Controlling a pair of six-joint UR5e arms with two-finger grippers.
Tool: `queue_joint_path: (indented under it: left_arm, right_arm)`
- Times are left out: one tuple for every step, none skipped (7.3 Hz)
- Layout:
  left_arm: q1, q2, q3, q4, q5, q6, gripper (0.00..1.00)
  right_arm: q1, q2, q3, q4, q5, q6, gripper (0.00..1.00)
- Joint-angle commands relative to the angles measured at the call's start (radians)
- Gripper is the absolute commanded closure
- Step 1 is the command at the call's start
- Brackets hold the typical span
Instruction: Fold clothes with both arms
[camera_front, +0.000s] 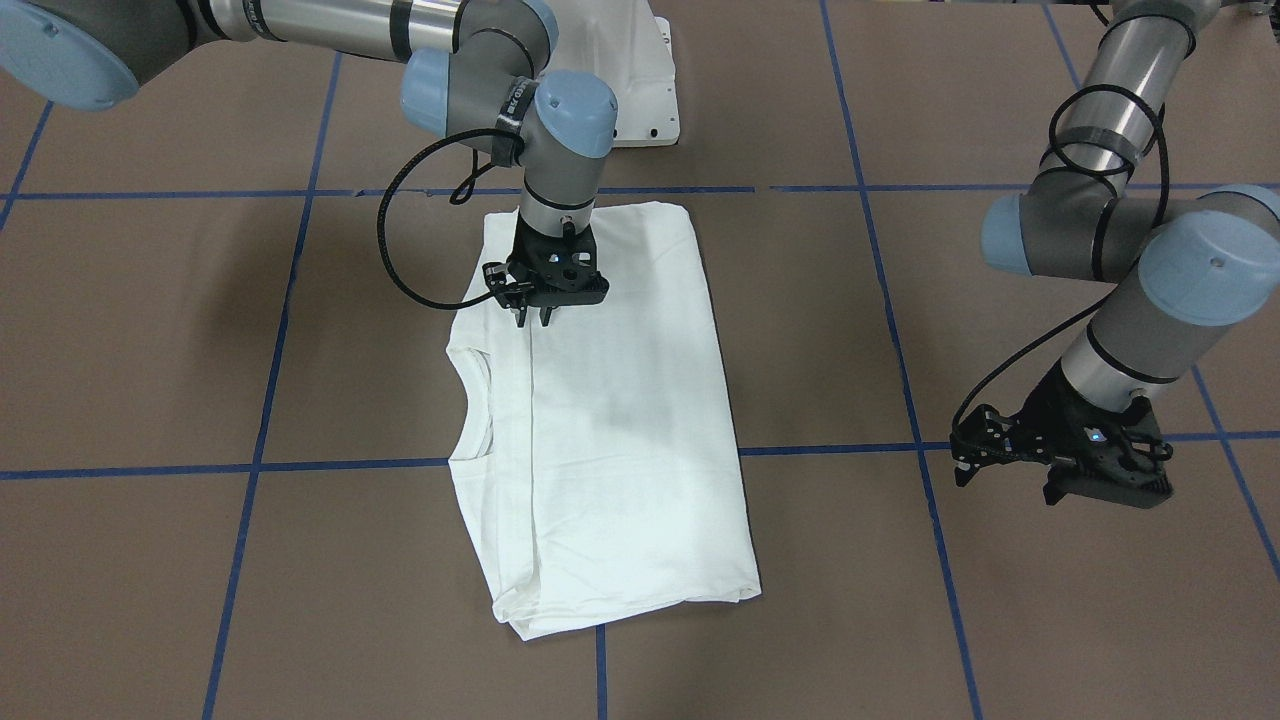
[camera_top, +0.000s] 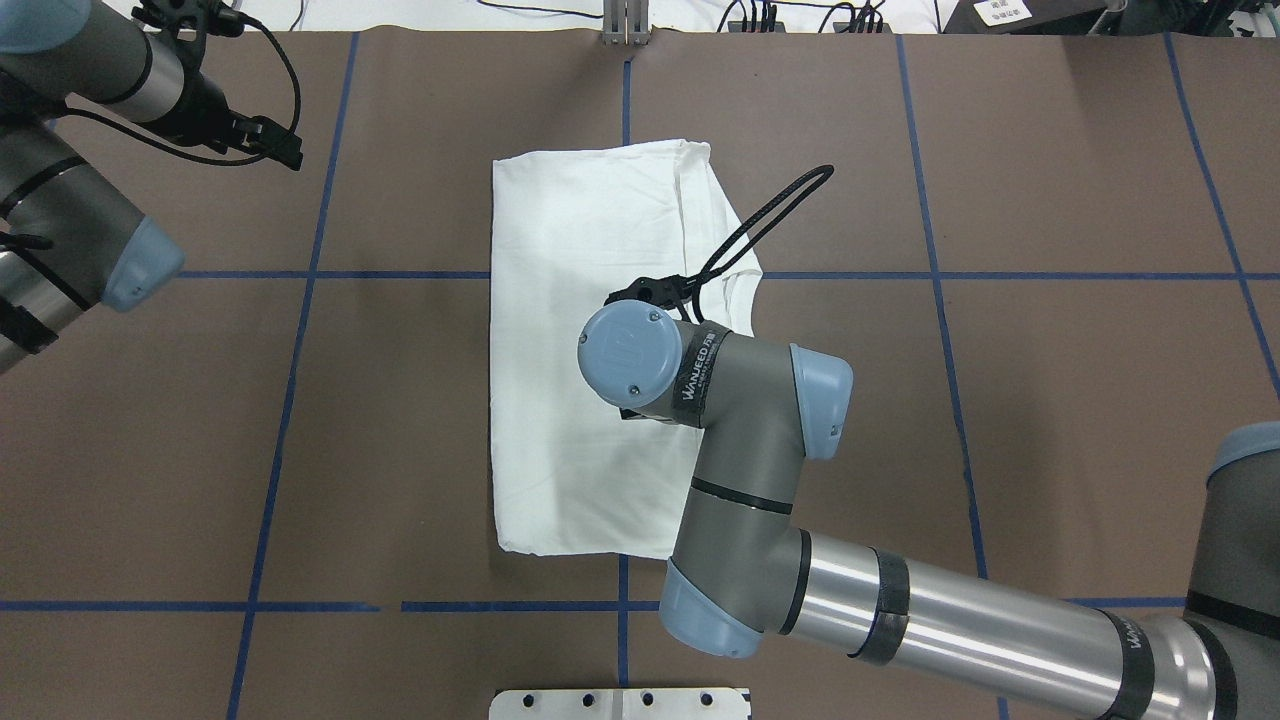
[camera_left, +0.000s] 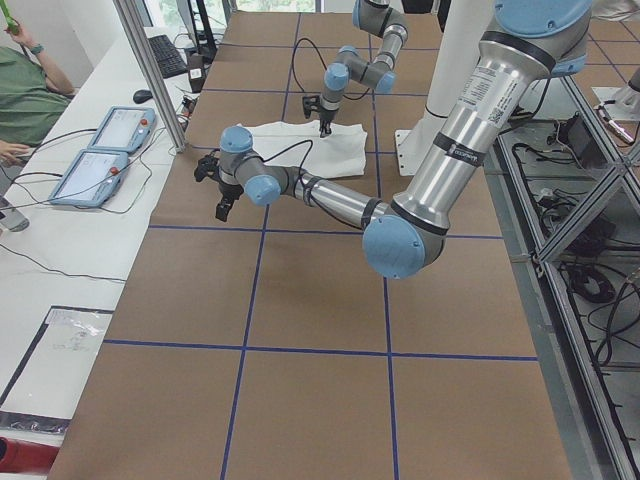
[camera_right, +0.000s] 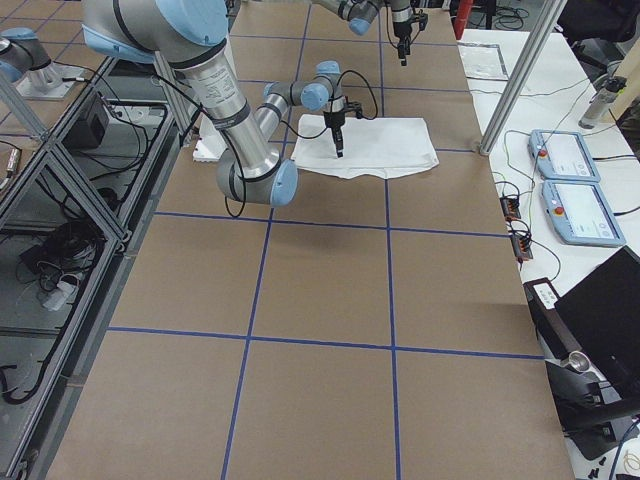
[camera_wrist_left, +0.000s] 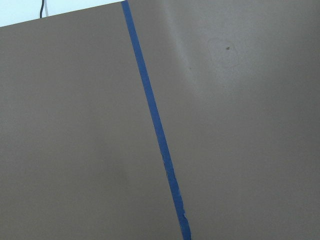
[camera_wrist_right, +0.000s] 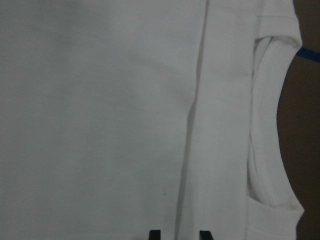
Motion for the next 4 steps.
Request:
queue_joint_path:
  left_arm:
    - [0.001, 0.000, 0.000, -0.001, 0.000, 0.000, 0.00]
    - [0.001, 0.000, 0.000, -0.001, 0.000, -0.002, 0.00]
    - [0.001, 0.000, 0.000, -0.001, -0.002, -0.002, 0.00]
    - [0.001, 0.000, 0.000, -0.001, 0.000, 0.000, 0.00]
  right_arm:
    - [-0.001, -0.008, -0.010, 0.002, -0.002, -0.001, 0.62]
    - [-0.001, -0.010, -0.012, 0.002, -0.003, -0.001, 0.62]
    - [-0.002, -0.014, -0.012, 0.002, -0.006, -0.002, 0.62]
    - [-0.002, -0.014, -0.012, 0.002, -0.006, -0.002, 0.62]
